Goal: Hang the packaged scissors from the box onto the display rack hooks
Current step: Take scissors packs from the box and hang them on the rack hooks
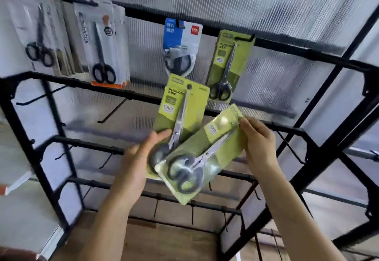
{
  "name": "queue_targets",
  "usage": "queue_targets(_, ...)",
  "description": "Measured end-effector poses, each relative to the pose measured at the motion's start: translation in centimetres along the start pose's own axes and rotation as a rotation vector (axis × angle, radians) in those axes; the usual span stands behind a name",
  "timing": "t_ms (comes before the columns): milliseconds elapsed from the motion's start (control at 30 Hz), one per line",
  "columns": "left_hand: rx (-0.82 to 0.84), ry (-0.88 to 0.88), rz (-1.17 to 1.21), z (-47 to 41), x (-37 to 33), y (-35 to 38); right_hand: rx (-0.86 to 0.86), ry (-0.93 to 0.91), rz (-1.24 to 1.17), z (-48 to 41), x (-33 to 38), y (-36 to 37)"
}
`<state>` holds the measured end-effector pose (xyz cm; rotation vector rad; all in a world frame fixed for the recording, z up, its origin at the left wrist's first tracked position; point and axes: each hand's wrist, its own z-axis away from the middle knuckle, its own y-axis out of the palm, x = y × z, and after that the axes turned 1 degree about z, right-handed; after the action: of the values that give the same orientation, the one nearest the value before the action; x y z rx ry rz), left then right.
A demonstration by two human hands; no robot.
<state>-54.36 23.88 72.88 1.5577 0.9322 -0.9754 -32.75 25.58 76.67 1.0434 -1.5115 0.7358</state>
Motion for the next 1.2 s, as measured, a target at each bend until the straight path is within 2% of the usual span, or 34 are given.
queue_targets(67, 0.023, 0.043, -0.248, -0.4, 1.3, 1.9, 0.09, -0.116, 0.015, -1.1, 1.1, 0.6)
queue_targets(167, 0.016, 0.078, -0.353, -0.3, 3.7, 5.3, 0.167, -0.238, 0.079, -1.7, 2.3, 1.8)
queue_targets(233, -0.058, 0.141, -0.302, -0.3, 4.7, 7.1, 0.174, -0.266, 0.084, -2.1, 2.8, 1.8)
queue_targets(300, -0.136, 0.159, -0.228, -0.6, 4.9, 8.2, 0.181, -0.199, 0.057, -2.1, 3.0, 1.1)
queue_targets(367, -0.214, 0.145, -0.148, -1.2, 4.8, 8.8, 0.272, -0.12, 0.059, -1.2, 2.6, 0.3)
queue_targets(433, -0.233, 0.124, -0.088, -2.0, 4.5, 9.1, 0.351, -0.127, 0.153, -0.4, 1.5, -0.2)
queue_targets(533, -0.153, 0.133, -0.111, -2.9, 3.8, 9.7, 0.266, -0.237, 0.189, -0.7, 1.0, -0.6)
queue_targets(633, -0.084, 0.138, -0.117, -3.7, 3.0, 9.8, 0.186, -0.449, 0.104, -1.7, 2.8, -0.3)
queue_targets(767, -0.163, 0.079, -0.056, -4.7, 1.3, 9.2, 0.118, -0.671, 0.129, -3.0, 5.6, 0.9)
queue_targets(900, -0.043, 0.087, 0.007, -5.7, 0.8, 7.6, 0.051, -0.62, 0.145, -4.0, 6.2, 1.9)
queue_targets(1200, 0.075, 0.066, 0.04, -7.8, 1.1, 5.4, -0.046, -0.472, 0.241, -4.1, 5.7, 2.7)
